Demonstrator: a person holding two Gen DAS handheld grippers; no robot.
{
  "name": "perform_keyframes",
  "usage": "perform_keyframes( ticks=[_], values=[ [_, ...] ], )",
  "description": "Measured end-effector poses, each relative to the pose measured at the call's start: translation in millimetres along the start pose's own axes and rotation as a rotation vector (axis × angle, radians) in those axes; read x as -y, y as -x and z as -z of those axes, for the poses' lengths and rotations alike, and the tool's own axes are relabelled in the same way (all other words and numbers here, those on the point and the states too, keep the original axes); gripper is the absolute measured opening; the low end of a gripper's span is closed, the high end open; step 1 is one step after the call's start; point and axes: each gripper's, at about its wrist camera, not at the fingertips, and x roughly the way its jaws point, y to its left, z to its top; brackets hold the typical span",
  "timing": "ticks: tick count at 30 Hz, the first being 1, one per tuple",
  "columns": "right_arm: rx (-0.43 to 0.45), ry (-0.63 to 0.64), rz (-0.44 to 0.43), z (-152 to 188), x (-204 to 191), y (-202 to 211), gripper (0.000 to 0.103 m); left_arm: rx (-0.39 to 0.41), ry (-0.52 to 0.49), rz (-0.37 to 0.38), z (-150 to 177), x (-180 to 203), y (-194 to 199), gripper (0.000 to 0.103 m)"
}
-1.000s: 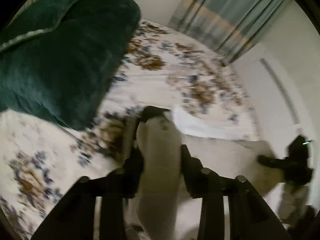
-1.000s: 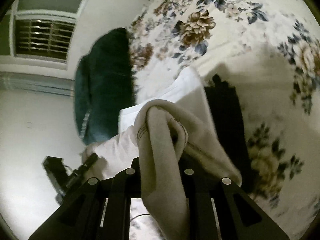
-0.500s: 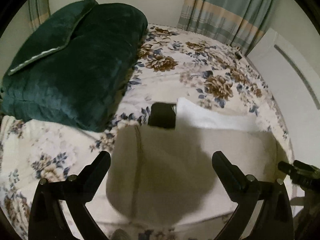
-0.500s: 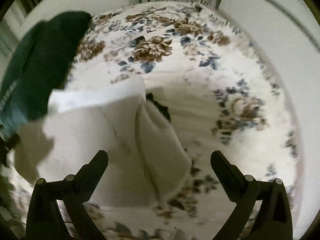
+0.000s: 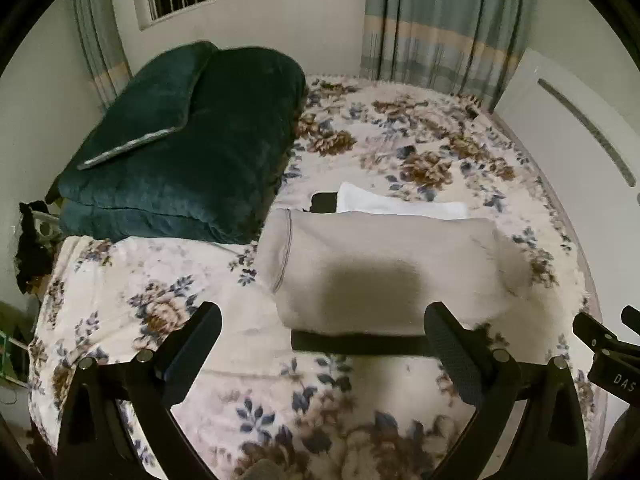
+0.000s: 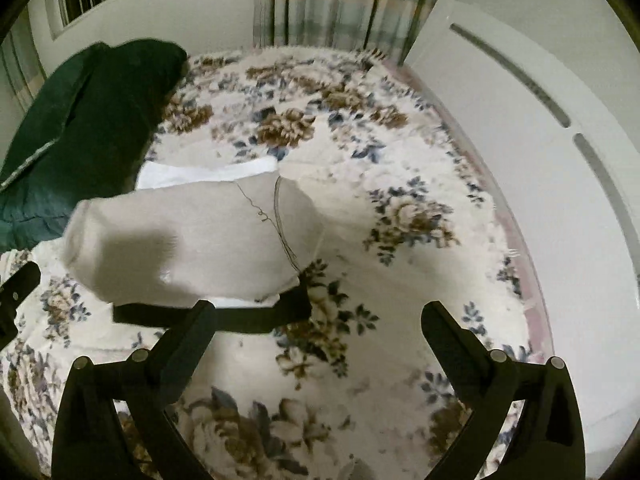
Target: Fold small clothes
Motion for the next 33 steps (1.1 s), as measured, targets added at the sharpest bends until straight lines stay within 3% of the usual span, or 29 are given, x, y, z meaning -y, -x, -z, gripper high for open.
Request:
perform_keyframes(
  ticks=[8, 17, 23, 33],
  values=[
    [0.119, 0.007, -0.001, 36.3, 16.6, 137.0, 0.103, 0.084, -0.011, 0.005, 25.0, 13.6, 120.3, 0.103],
    [0.258, 0.007, 0.002, 83.4, 43.9, 279.4, 0.103, 0.169, -0.023, 0.029, 54.7, 21.2, 227.8, 0.103],
    [0.296, 0.012, -0.027, 115.0, 53.7, 339.1, 0.103, 0.212, -0.032, 0.03, 73.7, 28.0, 282.5, 0.103],
    [0.356, -0.007, -0.054, 149.7, 74.1, 405.5, 0.103, 0.235, -0.018, 0.046, 97.9, 29.0, 327.1, 0.103]
  ],
)
